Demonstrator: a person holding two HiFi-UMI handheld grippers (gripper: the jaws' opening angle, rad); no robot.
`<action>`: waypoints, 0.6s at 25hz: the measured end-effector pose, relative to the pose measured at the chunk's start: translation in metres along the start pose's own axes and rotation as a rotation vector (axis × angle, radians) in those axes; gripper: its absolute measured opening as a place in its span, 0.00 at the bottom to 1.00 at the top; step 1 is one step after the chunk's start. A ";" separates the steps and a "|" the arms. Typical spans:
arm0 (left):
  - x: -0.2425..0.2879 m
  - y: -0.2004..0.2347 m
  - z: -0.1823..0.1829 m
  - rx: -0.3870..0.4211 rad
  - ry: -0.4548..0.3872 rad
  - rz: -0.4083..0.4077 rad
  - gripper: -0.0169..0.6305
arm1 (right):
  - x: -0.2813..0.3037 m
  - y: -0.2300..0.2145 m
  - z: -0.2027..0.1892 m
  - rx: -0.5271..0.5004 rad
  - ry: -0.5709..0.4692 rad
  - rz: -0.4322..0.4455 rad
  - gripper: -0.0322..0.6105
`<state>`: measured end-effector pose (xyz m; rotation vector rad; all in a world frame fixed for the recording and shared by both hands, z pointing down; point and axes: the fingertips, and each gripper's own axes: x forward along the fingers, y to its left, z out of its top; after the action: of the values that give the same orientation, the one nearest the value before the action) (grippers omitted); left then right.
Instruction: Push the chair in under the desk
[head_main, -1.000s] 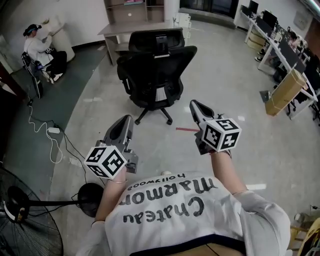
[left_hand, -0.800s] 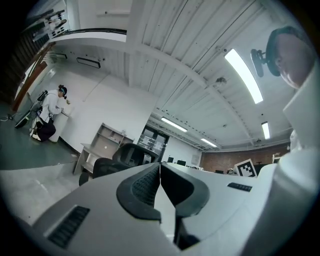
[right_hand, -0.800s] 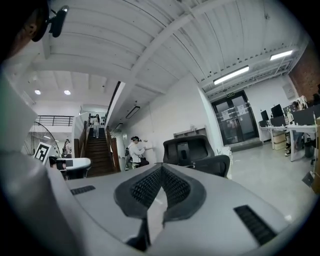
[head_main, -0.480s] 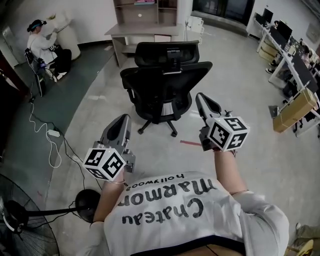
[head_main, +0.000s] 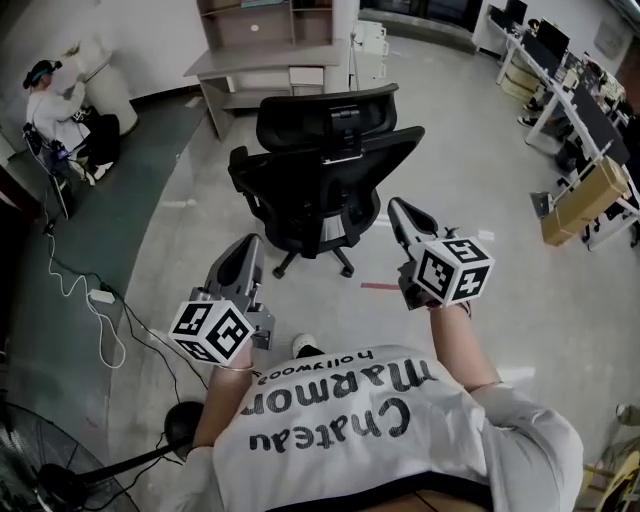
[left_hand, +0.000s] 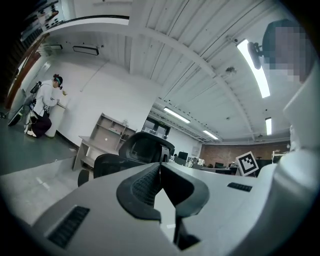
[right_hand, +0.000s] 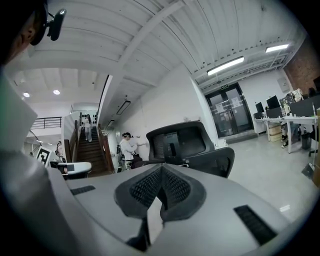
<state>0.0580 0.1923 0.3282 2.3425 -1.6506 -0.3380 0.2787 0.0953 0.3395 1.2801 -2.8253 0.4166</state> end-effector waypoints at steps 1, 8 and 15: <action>0.005 0.008 0.004 0.000 -0.001 -0.002 0.05 | 0.009 -0.001 0.001 0.001 0.005 -0.005 0.07; 0.044 0.059 0.036 0.000 0.002 -0.020 0.05 | 0.063 -0.014 0.026 -0.006 -0.012 -0.069 0.07; 0.081 0.103 0.055 0.004 0.014 -0.051 0.05 | 0.105 -0.030 0.041 0.003 -0.040 -0.136 0.07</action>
<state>-0.0246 0.0780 0.3081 2.3884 -1.5884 -0.3271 0.2348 -0.0109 0.3196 1.4860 -2.7476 0.3952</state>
